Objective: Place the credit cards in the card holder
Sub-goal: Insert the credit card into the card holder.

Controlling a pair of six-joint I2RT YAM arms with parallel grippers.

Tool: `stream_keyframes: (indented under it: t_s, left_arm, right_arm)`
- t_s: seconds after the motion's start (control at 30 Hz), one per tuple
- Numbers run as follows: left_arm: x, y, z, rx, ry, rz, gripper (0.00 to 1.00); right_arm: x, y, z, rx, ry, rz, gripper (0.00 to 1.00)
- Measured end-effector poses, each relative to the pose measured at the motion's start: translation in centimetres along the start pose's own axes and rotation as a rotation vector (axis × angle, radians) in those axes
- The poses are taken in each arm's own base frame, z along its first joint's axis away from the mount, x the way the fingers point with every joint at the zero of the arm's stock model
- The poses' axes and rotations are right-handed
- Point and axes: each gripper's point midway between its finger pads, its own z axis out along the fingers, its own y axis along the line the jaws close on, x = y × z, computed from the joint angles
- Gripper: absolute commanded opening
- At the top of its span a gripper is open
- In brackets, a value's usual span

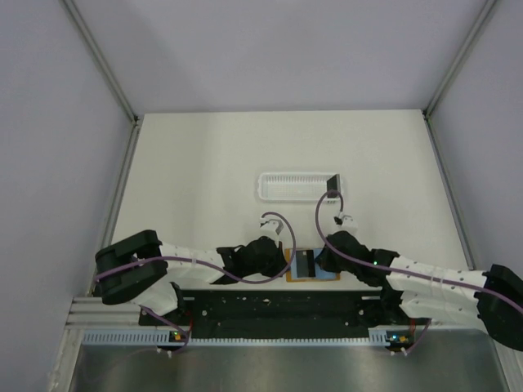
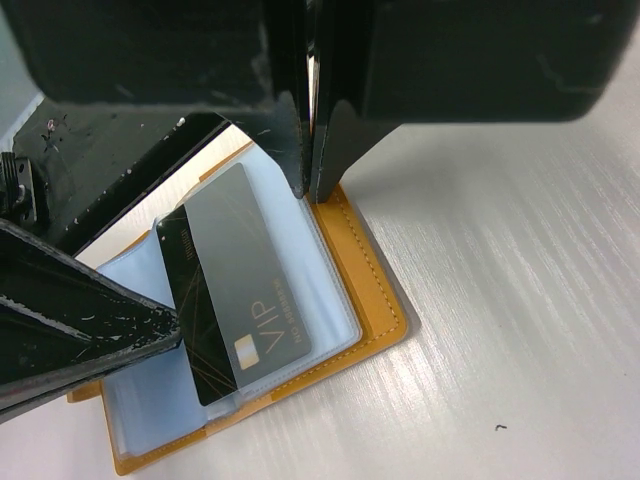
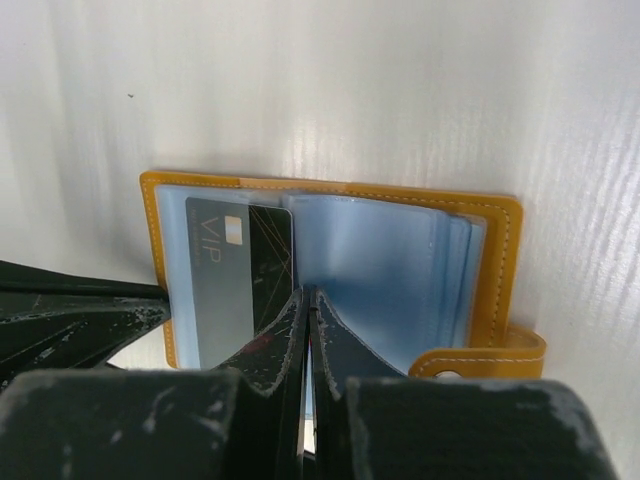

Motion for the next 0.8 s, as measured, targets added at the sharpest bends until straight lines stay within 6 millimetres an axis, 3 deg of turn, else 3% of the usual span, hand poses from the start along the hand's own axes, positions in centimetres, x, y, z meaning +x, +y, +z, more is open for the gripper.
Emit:
stream_keyframes:
  t_s: [0.23, 0.73, 0.8]
  left_arm:
    - [0.0, 0.0, 0.0, 0.0, 0.0, 0.0, 0.0]
    - [0.0, 0.0, 0.0, -0.002, 0.001, 0.0, 0.0]
    - [0.0, 0.1, -0.1, -0.002, 0.0, 0.0, 0.0]
  right_arm:
    - [0.3, 1.7, 0.5, -0.061, 0.03, -0.011, 0.0]
    - [0.4, 2.3, 0.7, -0.055, 0.057, -0.075, 0.0]
    - [0.0, 2.5, -0.1, -0.055, 0.045, -0.08, 0.1]
